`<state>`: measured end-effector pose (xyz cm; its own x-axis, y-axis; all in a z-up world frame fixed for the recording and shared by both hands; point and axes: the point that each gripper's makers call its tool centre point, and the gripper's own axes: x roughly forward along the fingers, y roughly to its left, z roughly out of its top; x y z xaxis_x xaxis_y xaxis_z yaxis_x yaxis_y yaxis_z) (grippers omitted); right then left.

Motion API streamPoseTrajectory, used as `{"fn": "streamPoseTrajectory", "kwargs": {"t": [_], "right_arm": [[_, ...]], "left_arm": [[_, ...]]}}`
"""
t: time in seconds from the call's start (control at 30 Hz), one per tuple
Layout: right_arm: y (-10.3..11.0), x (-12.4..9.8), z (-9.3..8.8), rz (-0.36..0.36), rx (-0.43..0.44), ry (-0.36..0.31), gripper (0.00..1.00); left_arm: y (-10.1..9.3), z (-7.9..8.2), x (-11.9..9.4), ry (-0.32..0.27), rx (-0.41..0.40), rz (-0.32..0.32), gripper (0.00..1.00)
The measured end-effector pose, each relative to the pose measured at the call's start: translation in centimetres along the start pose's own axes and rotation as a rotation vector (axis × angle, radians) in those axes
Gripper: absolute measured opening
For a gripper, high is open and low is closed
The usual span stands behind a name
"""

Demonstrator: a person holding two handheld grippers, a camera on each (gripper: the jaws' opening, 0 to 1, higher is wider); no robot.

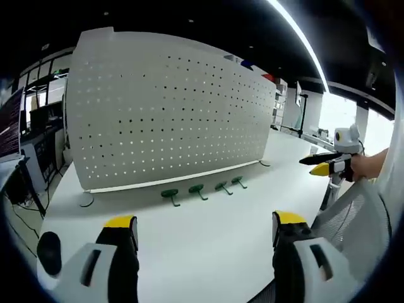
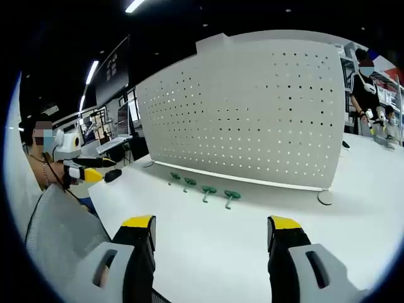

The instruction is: Insert the hook assembly into the mounting plate slot until the hook locks in place.

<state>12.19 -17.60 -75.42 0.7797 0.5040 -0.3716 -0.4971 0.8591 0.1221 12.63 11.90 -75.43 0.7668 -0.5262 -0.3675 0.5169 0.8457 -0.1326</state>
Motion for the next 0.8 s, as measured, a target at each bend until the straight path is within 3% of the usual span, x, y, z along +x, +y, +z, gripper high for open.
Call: {"fn": "streamPoseTrajectory", "kwargs": {"t": [0.8], "right_arm": [[0.67, 0.34, -0.70, 0.025, -0.046, 0.025, 0.69]], "left_arm": [[-0.01, -0.63, 0.22, 0.022, 0.010, -0.001, 0.90]]}}
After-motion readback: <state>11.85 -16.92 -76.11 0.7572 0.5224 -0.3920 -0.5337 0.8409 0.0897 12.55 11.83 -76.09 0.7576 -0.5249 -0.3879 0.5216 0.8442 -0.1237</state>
